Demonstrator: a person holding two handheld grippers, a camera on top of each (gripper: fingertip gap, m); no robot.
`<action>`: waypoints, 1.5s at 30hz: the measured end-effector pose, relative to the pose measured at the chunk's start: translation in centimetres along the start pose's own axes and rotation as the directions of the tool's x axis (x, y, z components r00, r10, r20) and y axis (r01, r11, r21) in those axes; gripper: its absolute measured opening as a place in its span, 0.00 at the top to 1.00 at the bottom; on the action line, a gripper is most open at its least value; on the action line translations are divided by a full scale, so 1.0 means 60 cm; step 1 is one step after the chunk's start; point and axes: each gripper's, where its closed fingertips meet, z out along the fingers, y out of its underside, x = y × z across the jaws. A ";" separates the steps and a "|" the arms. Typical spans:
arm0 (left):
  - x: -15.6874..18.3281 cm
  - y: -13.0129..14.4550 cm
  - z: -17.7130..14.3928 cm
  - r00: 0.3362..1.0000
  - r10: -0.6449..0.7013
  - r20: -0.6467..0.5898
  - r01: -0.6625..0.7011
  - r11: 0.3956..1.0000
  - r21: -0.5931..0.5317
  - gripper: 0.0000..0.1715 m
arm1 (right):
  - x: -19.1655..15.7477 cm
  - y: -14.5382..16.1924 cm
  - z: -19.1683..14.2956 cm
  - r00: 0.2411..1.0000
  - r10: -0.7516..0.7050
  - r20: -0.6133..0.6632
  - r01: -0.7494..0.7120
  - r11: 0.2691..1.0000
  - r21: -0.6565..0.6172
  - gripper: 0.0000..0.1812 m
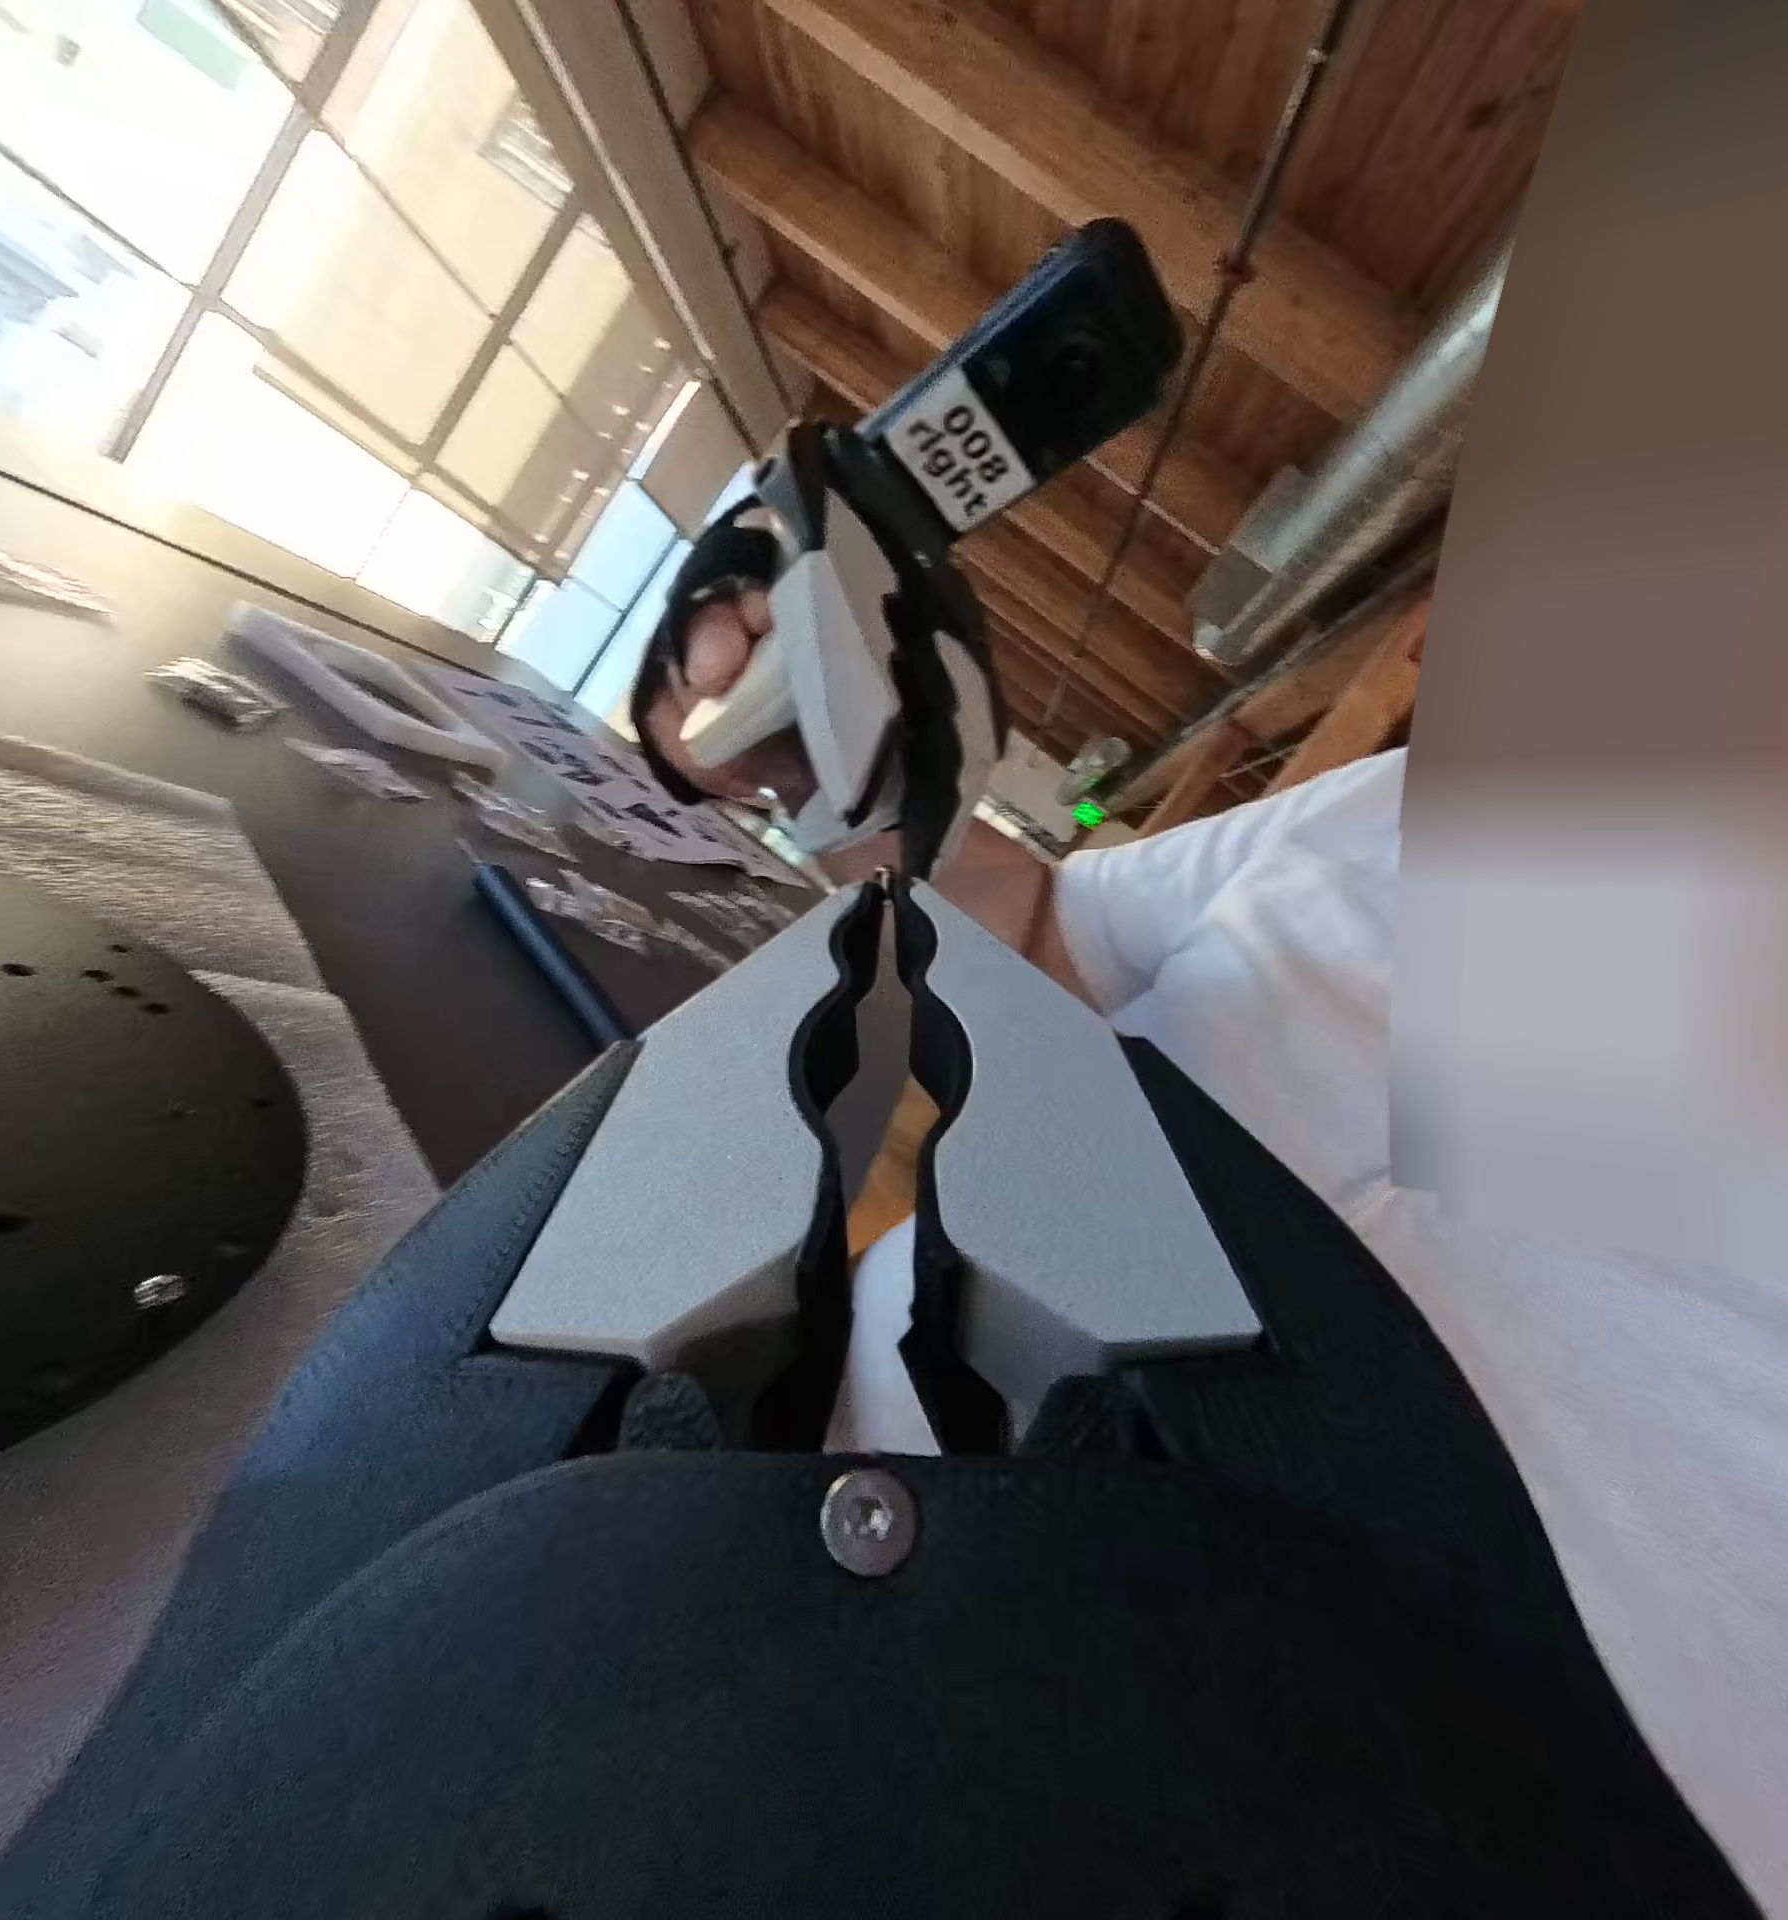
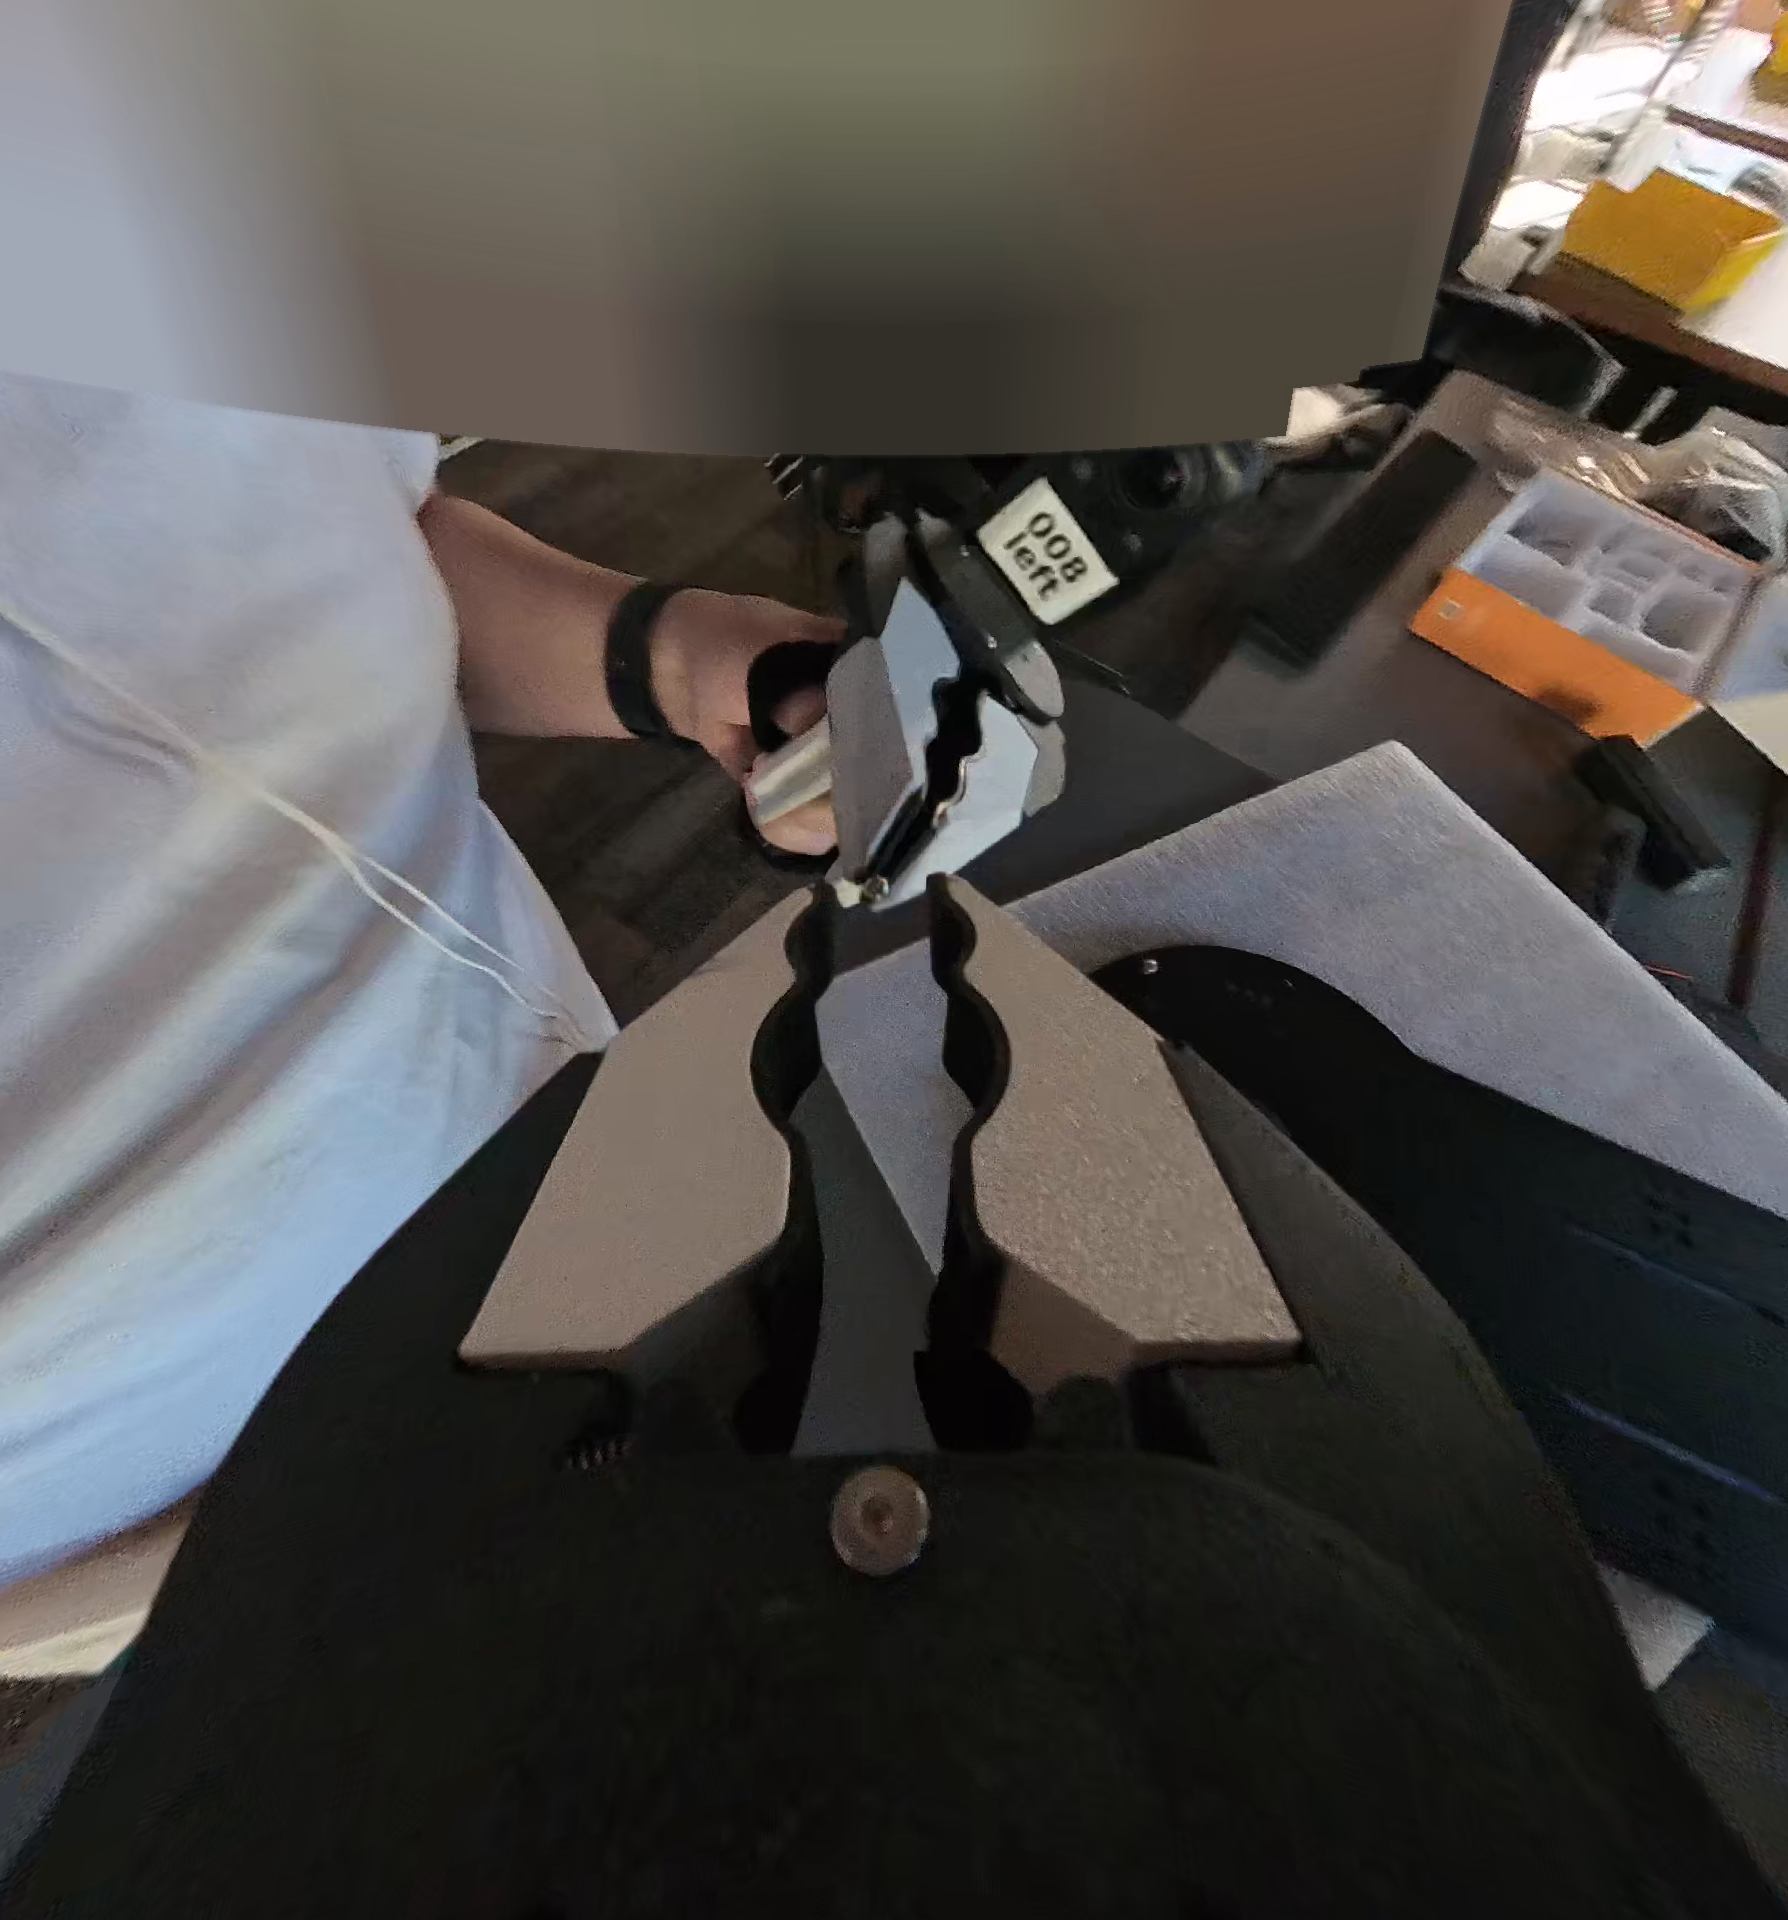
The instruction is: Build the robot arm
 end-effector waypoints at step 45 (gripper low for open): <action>-0.043 -0.028 -0.105 0.979 -0.048 0.197 0.024 0.993 0.120 0.91 | 0.093 0.169 0.002 0.995 0.037 -0.098 -0.079 0.878 -0.473 0.98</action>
